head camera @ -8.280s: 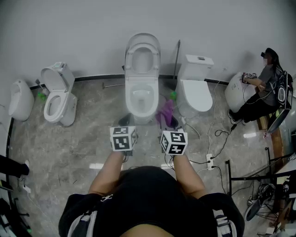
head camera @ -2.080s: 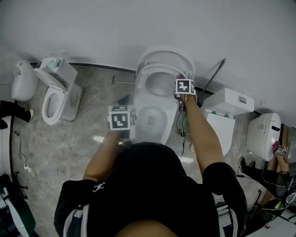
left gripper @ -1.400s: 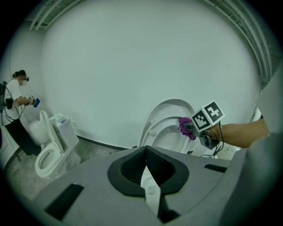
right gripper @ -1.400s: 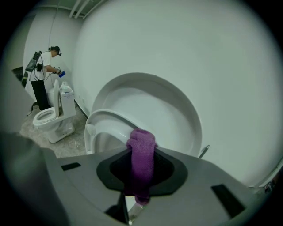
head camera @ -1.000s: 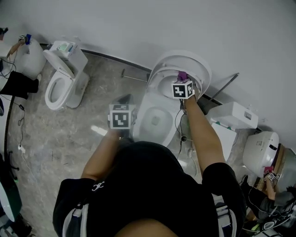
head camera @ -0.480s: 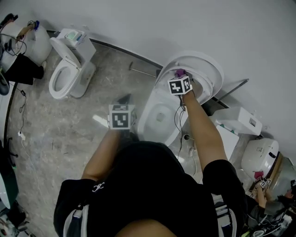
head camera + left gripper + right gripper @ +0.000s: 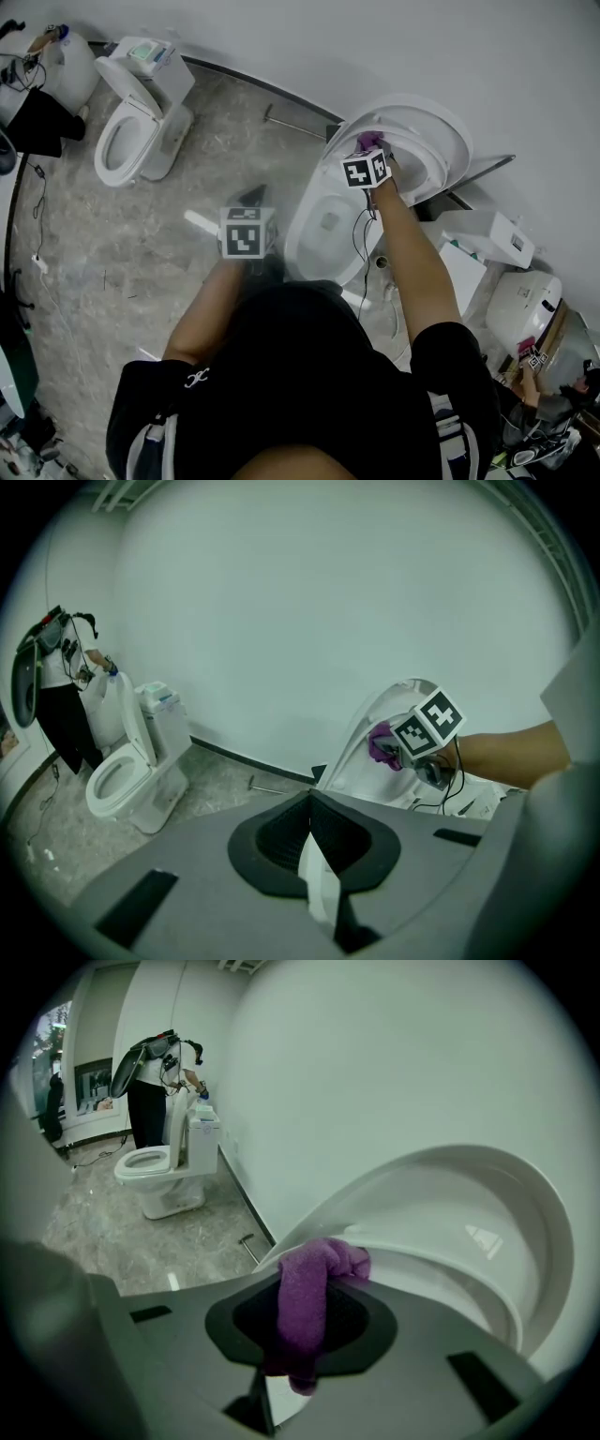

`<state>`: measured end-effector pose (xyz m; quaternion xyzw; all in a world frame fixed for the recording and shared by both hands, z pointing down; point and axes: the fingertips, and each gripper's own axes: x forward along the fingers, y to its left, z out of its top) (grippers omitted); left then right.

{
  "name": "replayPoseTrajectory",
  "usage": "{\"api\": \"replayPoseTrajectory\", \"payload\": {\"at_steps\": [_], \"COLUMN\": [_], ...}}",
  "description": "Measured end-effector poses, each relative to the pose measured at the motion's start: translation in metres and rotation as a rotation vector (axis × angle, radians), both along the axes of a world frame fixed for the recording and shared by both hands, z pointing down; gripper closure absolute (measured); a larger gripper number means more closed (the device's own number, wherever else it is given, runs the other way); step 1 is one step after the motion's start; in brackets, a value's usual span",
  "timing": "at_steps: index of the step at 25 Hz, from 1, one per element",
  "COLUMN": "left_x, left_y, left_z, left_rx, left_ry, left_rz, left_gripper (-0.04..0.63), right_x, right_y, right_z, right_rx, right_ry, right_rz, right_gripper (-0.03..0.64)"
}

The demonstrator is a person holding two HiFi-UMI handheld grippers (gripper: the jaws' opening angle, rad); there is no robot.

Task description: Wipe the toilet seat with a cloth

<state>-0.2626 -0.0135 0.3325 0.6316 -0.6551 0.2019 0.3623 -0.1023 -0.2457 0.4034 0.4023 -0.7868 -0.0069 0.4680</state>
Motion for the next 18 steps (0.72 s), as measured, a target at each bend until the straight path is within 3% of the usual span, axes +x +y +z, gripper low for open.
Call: {"api": "replayPoseTrajectory", "payload": {"at_steps": [11, 18], "left_x": [-0.014, -0.023], "left_y": [-0.019, -0.036], "left_z": [0.033, 0.058], "left_rx": [-0.060, -0.097], "left_ry": [0.027, 0.031], "left_rz": [0.116, 0.195], "left_gripper": [0.589, 0.589], "right_x": [-0.019, -0.025], "right_y": [0.006, -0.014], "right_z": [0.051, 0.077], "right_rx": [-0.042, 0.014], "right_ry": [0.067, 0.017], "right_rz": [0.022, 0.170], "right_gripper": [0.540, 0.539]}}
